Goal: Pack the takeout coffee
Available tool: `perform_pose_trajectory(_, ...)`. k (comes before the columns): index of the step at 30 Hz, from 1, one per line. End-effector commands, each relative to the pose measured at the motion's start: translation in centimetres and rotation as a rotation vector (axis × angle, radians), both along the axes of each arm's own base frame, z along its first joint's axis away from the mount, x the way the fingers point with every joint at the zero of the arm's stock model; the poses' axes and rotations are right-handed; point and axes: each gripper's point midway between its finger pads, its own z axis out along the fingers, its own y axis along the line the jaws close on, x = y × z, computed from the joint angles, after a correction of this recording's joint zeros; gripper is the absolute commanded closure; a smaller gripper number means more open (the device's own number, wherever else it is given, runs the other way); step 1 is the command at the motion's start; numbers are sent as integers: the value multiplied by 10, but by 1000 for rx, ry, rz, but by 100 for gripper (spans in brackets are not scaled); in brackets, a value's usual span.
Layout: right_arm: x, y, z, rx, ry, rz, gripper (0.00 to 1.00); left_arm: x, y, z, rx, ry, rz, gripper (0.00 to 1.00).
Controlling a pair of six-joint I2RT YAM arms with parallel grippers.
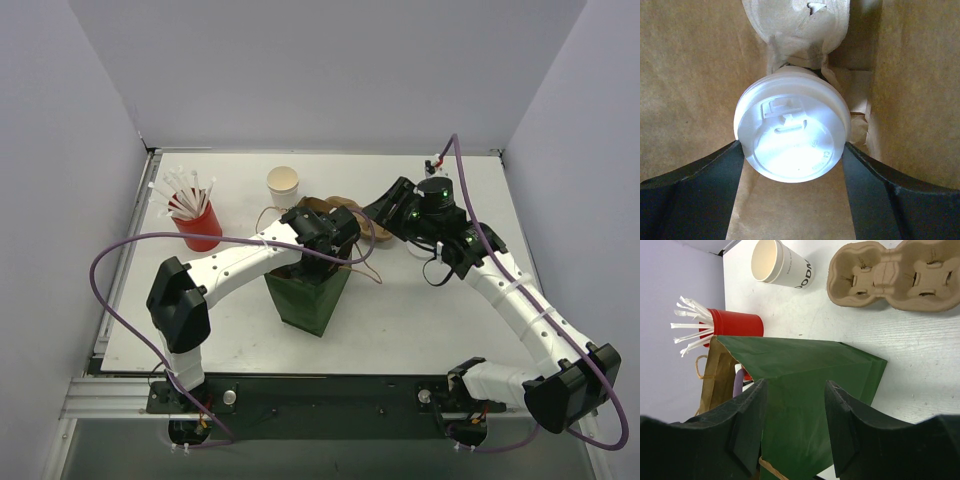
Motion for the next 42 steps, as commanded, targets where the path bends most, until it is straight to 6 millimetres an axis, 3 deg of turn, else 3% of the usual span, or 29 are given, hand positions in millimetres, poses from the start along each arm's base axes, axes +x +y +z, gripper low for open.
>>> perform_pose_trajectory(1,2,3,4,19,-26,14,55,-23,-8,-68,42,179,-23,63)
perform_pose_trajectory(16,0,3,2,18,-24,16,56,-21,-8,-69,48,169,-25,61)
perform_pose_trajectory(42,-2,-1,-4,15,-14,4,56,-25,-3,-92,73,192,-20,61)
